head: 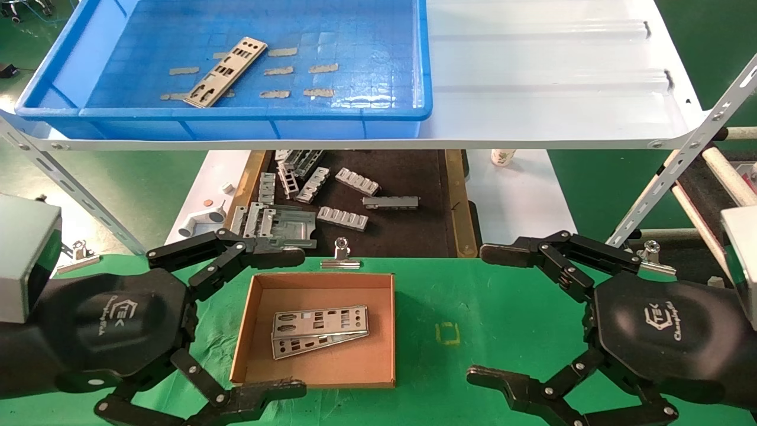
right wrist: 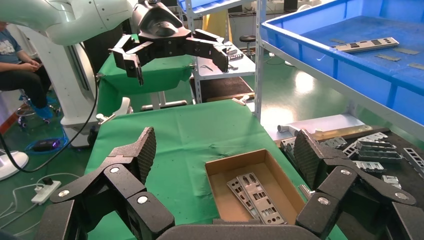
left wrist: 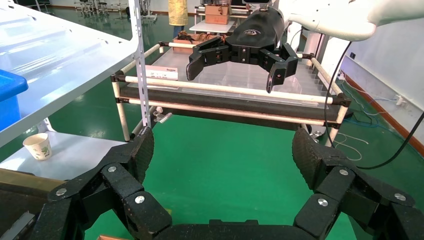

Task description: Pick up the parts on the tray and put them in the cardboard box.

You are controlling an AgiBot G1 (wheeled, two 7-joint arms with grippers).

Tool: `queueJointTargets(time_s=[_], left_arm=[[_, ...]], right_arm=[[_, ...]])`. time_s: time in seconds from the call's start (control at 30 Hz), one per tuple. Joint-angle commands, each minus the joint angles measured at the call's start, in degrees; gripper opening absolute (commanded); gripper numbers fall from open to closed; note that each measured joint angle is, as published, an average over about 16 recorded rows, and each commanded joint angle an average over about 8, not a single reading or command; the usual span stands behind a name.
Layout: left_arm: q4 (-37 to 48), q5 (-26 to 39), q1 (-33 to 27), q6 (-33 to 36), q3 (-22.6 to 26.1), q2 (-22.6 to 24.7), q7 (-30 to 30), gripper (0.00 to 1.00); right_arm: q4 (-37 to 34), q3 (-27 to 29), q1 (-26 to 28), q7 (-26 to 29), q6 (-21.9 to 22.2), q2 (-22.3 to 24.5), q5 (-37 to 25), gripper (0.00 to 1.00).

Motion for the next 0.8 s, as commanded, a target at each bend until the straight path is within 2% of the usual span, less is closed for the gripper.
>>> queueJointTargets(time_s=[0.03, 0.33, 0.4, 0.6, 0.67, 0.8], left_arm=[[0.0, 0.0, 0.0, 0.0, 0.0, 0.0, 0.0, 1.0], [0.0, 0.0, 0.0, 0.0, 0.0, 0.0, 0.0, 1.0], [0.0, 0.0, 0.0, 0.0, 0.0, 0.0, 0.0, 1.0], [0.2, 0.0, -0.2, -0.3, -0.1, 0.1, 0.0, 1.0], [0.5, 0.2, -0.7, -1.0, -0.2, 0.5, 0.1, 1.0], [2.7, 1.8, -3.3, -4.0, 0.0, 2.4, 0.0, 1.0]], right_arm=[[0.0, 0.0, 0.0, 0.0, 0.0, 0.0, 0.0, 1.0], [0.0, 0.0, 0.0, 0.0, 0.0, 0.0, 0.0, 1.0], [0.0, 0.0, 0.0, 0.0, 0.0, 0.0, 0.0, 0.85], [0.0, 0.0, 0.0, 0.0, 0.0, 0.0, 0.0, 0.1], [0.0, 0.0, 0.0, 0.0, 0.0, 0.0, 0.0, 0.0], [0.0, 0.0, 0.0, 0.0, 0.0, 0.0, 0.0, 0.0]])
